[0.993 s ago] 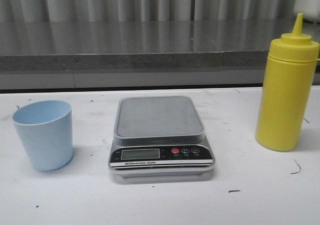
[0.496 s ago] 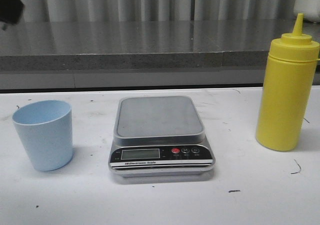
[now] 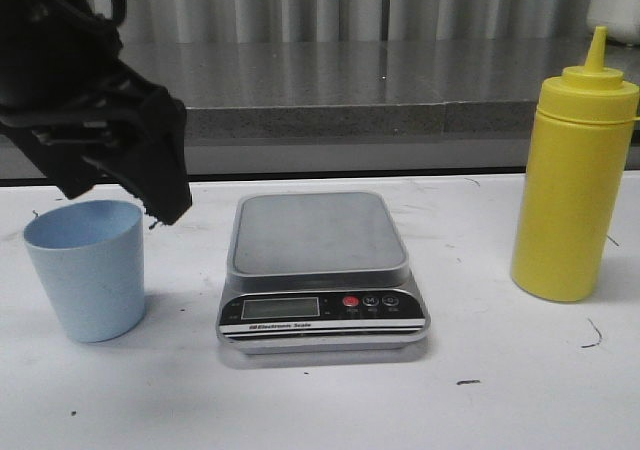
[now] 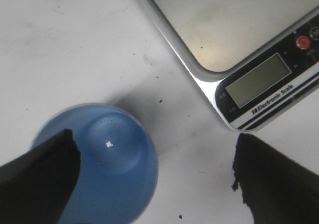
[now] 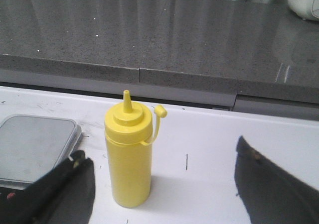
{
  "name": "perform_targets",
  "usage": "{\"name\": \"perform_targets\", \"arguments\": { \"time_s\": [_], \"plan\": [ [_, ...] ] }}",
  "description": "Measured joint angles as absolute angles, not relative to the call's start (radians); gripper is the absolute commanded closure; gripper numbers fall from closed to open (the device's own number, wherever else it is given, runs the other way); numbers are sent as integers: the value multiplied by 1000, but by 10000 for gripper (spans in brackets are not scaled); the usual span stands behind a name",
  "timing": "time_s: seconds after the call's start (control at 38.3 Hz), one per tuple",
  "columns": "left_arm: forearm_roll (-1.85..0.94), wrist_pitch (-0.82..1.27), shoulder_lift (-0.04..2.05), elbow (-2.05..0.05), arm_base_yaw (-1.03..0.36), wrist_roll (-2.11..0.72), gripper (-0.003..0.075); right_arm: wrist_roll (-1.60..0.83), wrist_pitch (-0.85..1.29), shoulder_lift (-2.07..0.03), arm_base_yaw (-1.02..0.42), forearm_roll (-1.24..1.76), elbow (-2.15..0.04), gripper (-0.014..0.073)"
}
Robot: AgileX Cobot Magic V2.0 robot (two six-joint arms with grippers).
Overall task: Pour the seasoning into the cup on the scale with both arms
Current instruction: 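Lower the left gripper onto the light blue cup and close it, then lift the blue cup with the left gripper and carry it over the scale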
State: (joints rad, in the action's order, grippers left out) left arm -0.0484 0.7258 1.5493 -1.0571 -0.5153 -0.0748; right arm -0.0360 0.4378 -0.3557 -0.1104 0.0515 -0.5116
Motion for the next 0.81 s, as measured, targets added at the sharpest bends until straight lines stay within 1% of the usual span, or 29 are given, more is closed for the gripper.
{"name": "perform_targets", "arguments": {
  "time_s": [0.24,0.29,0.37,0.5,0.55,0.65,0.81],
  "plan": [
    [-46,728,1670,-1067,-515,-75,158,-36,440,-356,-110,51,-512,-1],
    [-42,728,1689,-1067,-515,-75,183,-36,440,-356,-110,51,-512,-1],
    [-40,728,1702,-1067,-515,-75,268,-36,440,-356,-110,51,-512,-1],
    [-25,728,1706,-1067,-515,-75,486,-36,440,-356,-110,51,-512,-1],
    [-14,730,1706,-1067,-515,-75,592,-36,440,-356,-110,51,-512,-1],
    [0,747,1706,-1071,-515,-75,742,-36,440,-356,-110,51,-512,-1],
    [0,784,1706,-1092,-515,-75,740,-36,440,-356,-110,51,-512,-1]
  ]
}}
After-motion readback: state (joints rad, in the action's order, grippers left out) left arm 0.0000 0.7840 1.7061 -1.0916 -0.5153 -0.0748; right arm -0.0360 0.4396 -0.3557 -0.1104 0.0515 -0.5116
